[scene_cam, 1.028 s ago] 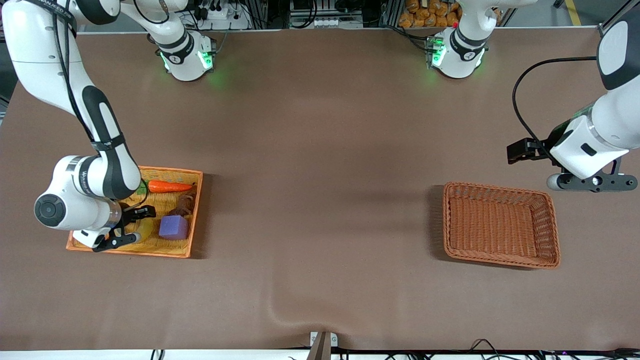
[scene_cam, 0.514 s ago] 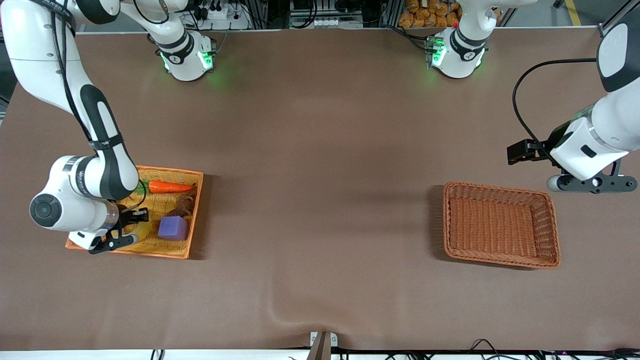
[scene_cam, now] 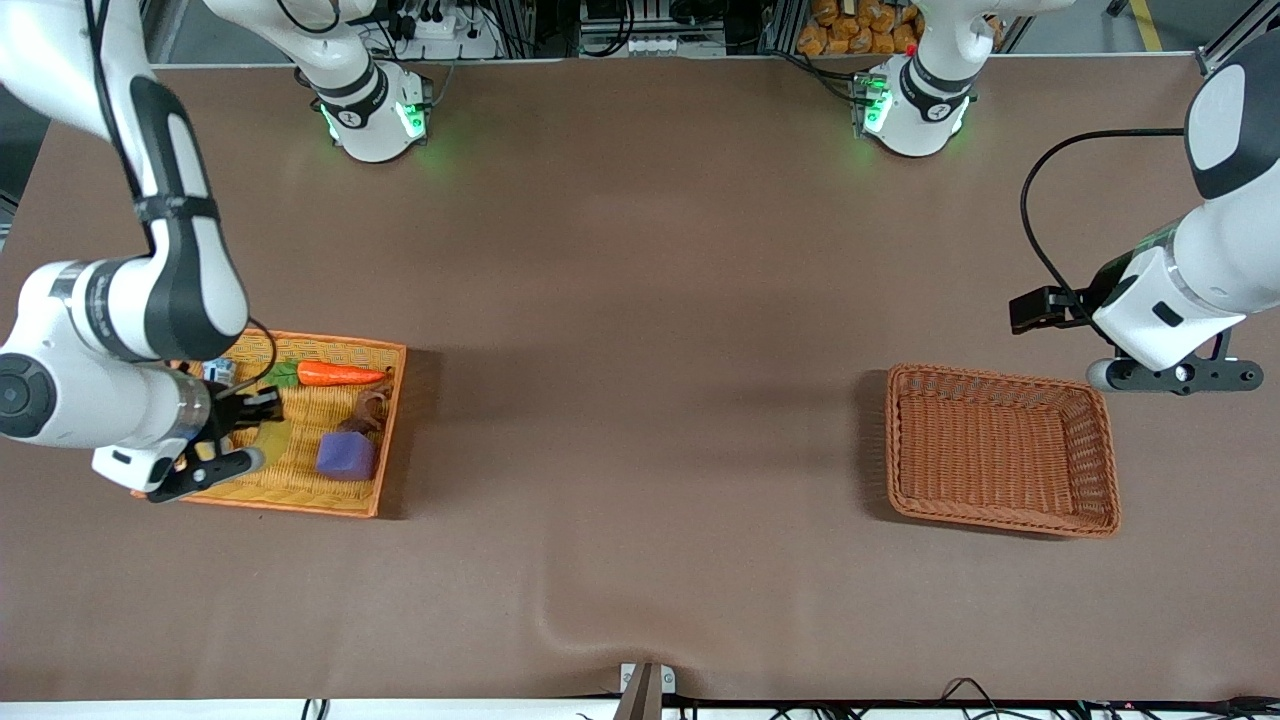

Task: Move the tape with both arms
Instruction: 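Grasp the tape roll with the right gripper and lift it up, then set the tape roll on the table midway and open the right gripper, then move the left gripper over the tape while the right gripper withdraws, then lower the left gripper and grasp the tape roll, then carry the tape roll with the left gripper over the brown basket, then lower the tape into the basket and open the left gripper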

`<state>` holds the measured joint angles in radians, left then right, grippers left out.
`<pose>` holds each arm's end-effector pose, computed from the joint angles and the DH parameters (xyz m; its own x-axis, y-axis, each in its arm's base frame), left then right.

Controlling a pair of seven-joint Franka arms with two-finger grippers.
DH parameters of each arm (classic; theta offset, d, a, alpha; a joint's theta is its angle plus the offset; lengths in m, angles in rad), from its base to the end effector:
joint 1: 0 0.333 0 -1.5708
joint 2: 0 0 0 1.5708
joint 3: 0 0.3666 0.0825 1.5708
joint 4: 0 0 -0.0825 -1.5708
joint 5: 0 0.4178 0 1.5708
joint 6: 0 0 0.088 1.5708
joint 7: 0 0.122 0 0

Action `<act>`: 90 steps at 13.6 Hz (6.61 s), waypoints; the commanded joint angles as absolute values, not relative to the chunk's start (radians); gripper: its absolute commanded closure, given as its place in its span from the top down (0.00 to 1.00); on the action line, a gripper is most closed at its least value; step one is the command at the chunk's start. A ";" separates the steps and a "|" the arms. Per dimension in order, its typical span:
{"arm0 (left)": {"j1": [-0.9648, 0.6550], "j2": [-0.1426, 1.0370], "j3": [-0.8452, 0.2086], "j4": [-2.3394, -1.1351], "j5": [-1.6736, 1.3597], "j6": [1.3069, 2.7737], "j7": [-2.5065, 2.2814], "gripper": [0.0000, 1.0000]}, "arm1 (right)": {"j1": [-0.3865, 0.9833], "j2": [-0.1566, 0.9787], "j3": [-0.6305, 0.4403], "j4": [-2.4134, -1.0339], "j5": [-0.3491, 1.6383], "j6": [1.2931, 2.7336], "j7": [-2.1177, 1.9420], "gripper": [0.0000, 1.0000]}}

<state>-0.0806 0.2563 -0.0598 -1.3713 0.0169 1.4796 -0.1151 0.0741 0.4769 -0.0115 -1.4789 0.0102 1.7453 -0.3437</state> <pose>0.6580 -0.0855 0.5920 0.9890 -0.0226 -0.1458 -0.0255 -0.9995 -0.0186 0.7188 0.0474 0.4027 0.8988 0.3924 -0.1953 0.3854 -0.9197 -0.0743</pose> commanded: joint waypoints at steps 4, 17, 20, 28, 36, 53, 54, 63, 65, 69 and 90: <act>-0.081 0.253 -0.063 -1.367 0.022 1.483 -0.224 1.00 | 0.311 0.538 -0.002 -1.420 0.136 1.790 -0.246 0.00; -0.130 0.252 -0.089 -1.376 0.023 1.497 -0.334 1.00 | 0.759 0.677 0.002 -1.419 0.225 2.298 0.714 0.50; -0.133 0.265 -0.086 -1.364 0.025 1.506 -0.328 1.00 | 0.743 0.663 -0.002 -1.405 0.255 2.292 0.773 1.00; -0.187 0.302 -0.106 -1.358 0.023 1.600 -0.328 1.00 | 0.373 0.523 -0.037 -1.411 0.235 1.933 0.176 1.00; -0.425 0.434 -0.107 -1.367 0.109 1.641 -0.350 1.00 | 0.042 0.247 -0.037 -1.611 0.098 1.823 -0.262 1.00; -0.574 0.698 -0.103 -1.534 0.074 2.100 -0.485 1.00 | -0.035 -0.032 -0.028 -1.666 -0.006 1.649 -0.101 1.00; -0.574 0.699 -0.106 -1.539 0.074 2.108 -0.491 1.00 | -0.037 -0.032 -0.028 -1.663 -0.006 1.649 -0.100 1.00; -0.581 0.736 -0.110 -1.566 0.069 2.223 -0.564 0.72 | -0.098 -0.031 -0.035 -1.620 -0.008 1.603 -0.100 1.00; -0.583 0.747 -0.109 -1.562 0.069 2.223 -0.569 0.37 | -0.101 -0.031 -0.035 -1.614 -0.008 1.601 -0.100 1.00; -0.586 0.703 -0.081 -1.568 0.083 2.200 -0.609 0.00 | -0.100 -0.029 -0.034 -1.606 -0.047 1.606 -0.107 1.00; 0.115 0.287 -0.135 -1.418 0.081 1.731 0.138 1.00 | -0.098 -0.020 -0.034 -1.580 -0.038 1.603 -0.109 1.00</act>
<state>0.1176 0.3434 -0.1284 -1.4408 0.0842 1.8202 0.1561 -0.0873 -0.0308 -0.0449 -1.6046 -0.0254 1.6192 -0.1133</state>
